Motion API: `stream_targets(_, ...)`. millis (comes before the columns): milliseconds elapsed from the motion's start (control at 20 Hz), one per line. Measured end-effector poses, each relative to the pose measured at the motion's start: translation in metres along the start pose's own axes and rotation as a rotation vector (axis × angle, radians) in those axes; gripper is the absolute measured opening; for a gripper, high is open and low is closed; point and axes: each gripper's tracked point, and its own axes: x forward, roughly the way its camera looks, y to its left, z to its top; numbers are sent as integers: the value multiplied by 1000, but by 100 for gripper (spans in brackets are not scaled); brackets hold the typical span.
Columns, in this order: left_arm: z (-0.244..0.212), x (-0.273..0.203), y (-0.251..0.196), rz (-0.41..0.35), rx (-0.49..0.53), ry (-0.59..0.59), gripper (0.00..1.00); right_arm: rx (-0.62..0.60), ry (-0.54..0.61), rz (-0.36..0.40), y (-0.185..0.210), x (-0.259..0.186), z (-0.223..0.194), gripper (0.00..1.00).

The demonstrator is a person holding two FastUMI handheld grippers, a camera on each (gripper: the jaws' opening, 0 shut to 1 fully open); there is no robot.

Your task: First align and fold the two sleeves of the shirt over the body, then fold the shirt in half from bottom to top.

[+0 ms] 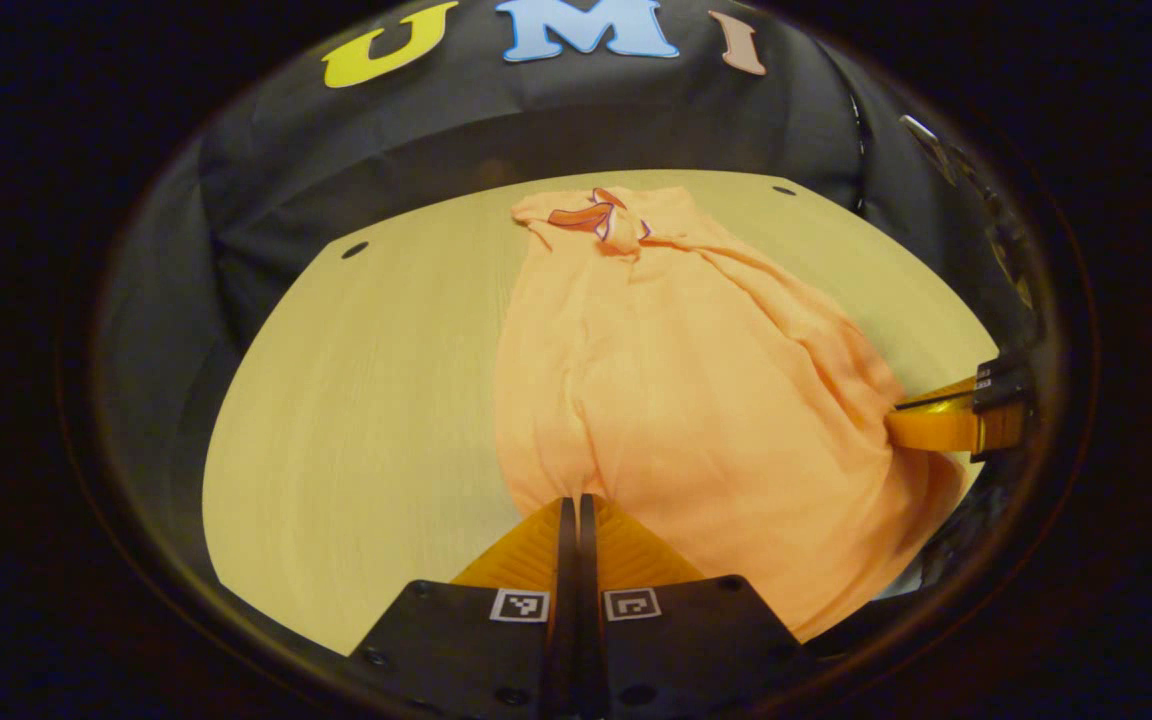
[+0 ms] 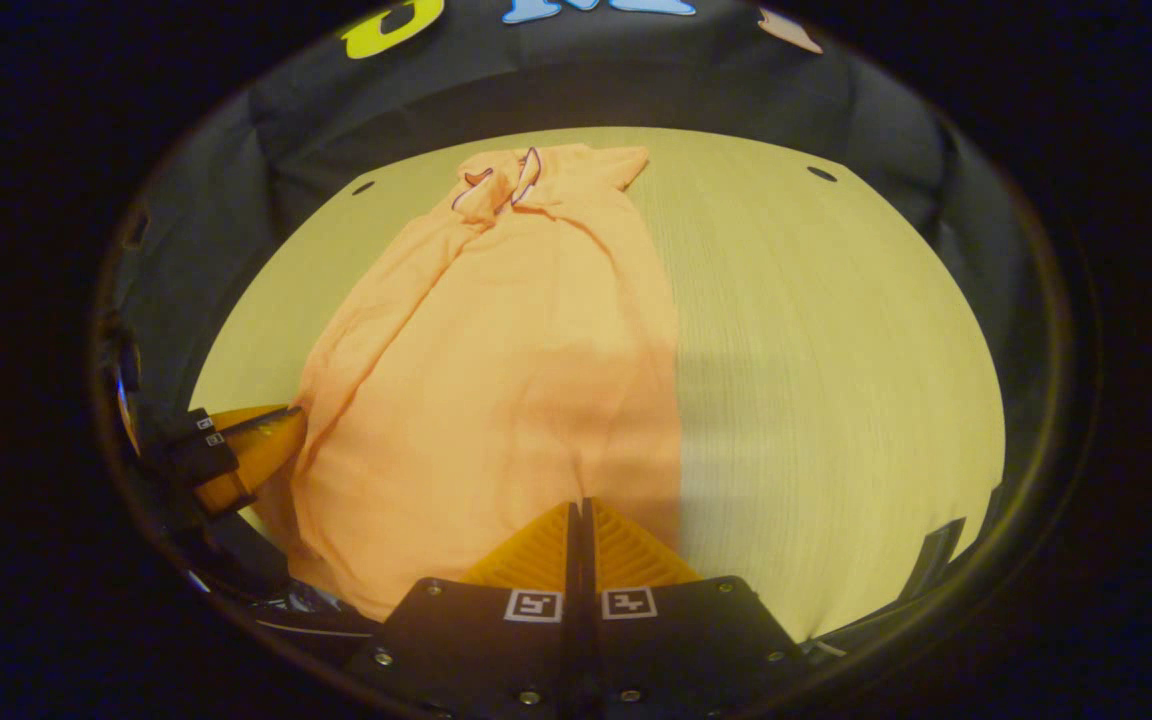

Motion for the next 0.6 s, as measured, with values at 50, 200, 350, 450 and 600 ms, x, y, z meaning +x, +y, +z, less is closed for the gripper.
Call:
stream_targets(50, 7, 0, 4, 7, -3, -11, 6, 4, -10, -1, -1, -2, 6, 0)
stream_targets(200, 34, 4, 15, 22, -25, -41, 6, 16, -49, 4, 0, -2, 31, 0)
stream_targets(350, 67, 18, 28, 36, -18, -78, 6, 25, -84, 10, 0, 0, 62, 0)
stream_targets(450, 90, 27, 35, 39, -15, -98, 6, 26, -111, 12, -1, 2, 85, 0)
stream_targets(600, 127, 41, 45, 39, -4, -133, 6, 23, -152, 11, -7, 7, 124, 0)
